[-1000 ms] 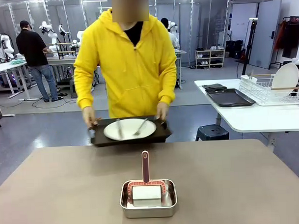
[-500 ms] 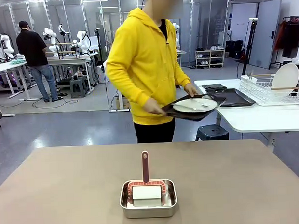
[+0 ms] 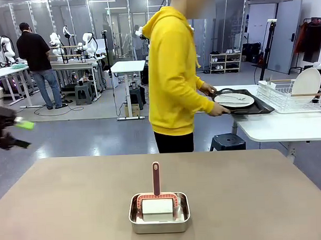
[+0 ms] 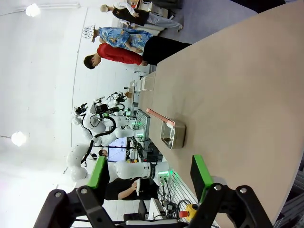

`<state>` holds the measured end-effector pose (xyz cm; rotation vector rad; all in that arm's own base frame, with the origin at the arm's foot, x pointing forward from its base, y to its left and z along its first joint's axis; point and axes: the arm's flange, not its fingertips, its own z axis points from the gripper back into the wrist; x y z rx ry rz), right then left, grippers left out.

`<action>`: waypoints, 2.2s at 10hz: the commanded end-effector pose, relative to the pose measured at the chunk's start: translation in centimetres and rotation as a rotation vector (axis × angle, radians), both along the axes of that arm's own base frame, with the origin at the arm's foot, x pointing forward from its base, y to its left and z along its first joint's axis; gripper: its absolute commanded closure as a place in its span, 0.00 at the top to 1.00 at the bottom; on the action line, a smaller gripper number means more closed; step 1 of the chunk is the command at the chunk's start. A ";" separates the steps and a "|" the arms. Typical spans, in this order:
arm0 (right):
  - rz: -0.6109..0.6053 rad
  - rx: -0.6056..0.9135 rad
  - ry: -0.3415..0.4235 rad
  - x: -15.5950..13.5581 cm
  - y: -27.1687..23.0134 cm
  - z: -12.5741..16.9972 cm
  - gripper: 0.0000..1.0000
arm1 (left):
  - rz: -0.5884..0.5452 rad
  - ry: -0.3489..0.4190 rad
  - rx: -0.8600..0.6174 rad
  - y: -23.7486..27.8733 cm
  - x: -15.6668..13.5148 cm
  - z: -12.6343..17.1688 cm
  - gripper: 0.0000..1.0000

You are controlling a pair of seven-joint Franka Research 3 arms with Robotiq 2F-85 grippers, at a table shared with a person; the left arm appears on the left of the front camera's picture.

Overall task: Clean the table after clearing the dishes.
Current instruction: When the right (or left) Handle tray is removed, use the right hand (or left hand) to clean the right (or left) side of the table with the Lint Roller.

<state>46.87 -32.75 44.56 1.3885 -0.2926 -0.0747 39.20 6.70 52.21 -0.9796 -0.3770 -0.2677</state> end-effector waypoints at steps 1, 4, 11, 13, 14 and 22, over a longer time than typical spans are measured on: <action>-0.006 0.015 -0.005 -0.6 0.6 0.3 0.87 | -0.096 -0.044 0.144 -5.0 2.1 2.3 1.00; -0.006 0.015 -0.005 -0.6 0.6 0.3 0.87 | -0.358 -0.176 0.327 -16.4 4.8 5.3 1.00; -0.006 0.015 -0.005 -0.6 0.6 0.3 0.87 | -0.806 -0.370 0.594 -32.6 5.7 5.0 1.00; -0.006 0.015 -0.005 -0.6 0.6 0.3 0.87 | -0.806 -0.334 0.598 -32.7 4.9 4.6 1.00; -0.006 0.015 -0.005 -0.6 0.6 0.3 0.87 | -0.806 -0.334 0.598 -32.7 4.9 4.6 1.00; -0.006 0.015 -0.005 -0.6 0.6 0.3 0.87 | -0.930 -0.361 0.668 -34.9 6.9 4.7 1.00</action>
